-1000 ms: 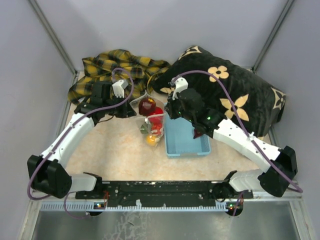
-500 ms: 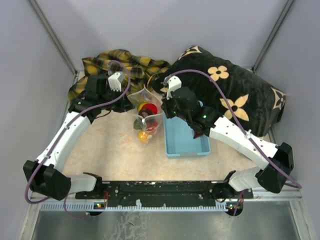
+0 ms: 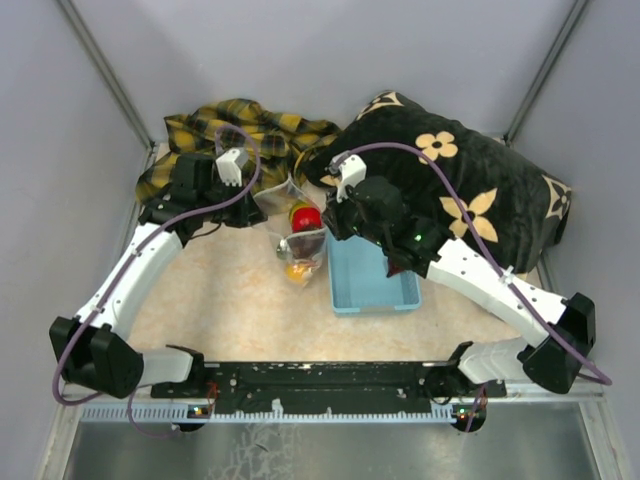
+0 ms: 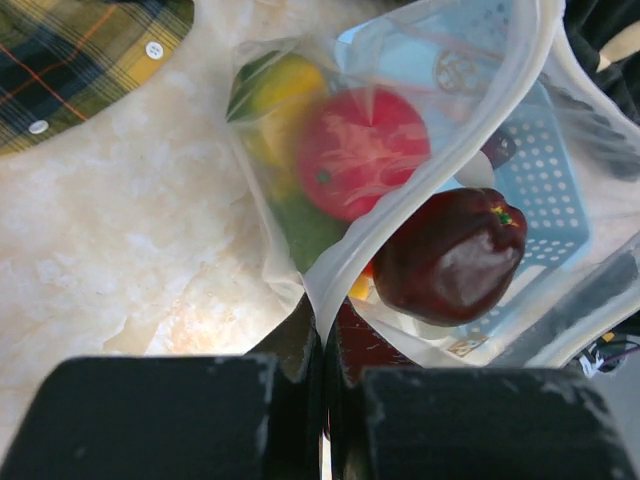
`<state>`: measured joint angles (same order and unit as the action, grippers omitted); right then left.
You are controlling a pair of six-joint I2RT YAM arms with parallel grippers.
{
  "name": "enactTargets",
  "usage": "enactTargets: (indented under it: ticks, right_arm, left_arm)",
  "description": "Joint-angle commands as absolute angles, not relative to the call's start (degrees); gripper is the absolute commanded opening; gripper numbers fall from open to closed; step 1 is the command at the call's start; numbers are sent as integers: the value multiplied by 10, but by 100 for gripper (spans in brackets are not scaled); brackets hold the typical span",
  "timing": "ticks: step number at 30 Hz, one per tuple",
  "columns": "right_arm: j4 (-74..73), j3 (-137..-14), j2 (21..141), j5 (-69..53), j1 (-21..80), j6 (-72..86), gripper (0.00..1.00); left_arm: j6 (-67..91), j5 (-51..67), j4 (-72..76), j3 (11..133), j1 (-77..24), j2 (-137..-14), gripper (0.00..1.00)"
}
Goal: Place the food in the zip-top bag and seal the zipper
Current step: Pick up the fake fruit from the bin.
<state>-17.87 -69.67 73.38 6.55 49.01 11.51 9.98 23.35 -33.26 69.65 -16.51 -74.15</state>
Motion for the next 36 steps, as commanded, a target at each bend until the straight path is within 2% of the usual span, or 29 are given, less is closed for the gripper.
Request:
enactTargets:
  ticks: [1, 9, 14, 18, 21, 30, 36]
  right_arm:
    - [-161, -690, 712, 47, 492, 101, 14]
    - [-195, -678, 672, 16, 493, 88, 44]
    - [-252, -665, 651, 89, 486, 91, 59]
    - [-314, -644, 656, 175, 469, 105, 62]
    - [-330, -613, 662, 192, 452, 119, 64]
    - [-296, -521, 709, 237, 406, 137, 68]
    - [-242, -494, 763, 224, 371, 120, 69]
  left_arm:
    - [87, 264, -304, 676, -161, -733, 0]
    - [89, 303, -294, 660, -161, -734, 0]
    - [89, 311, -293, 658, -161, -733, 0]
    - [89, 315, -294, 658, -161, -732, 0]
    - [89, 319, -294, 657, -161, -732, 0]
    - [89, 320, -294, 655, -161, -732, 0]
    - [89, 320, -294, 654, -160, -734, 0]
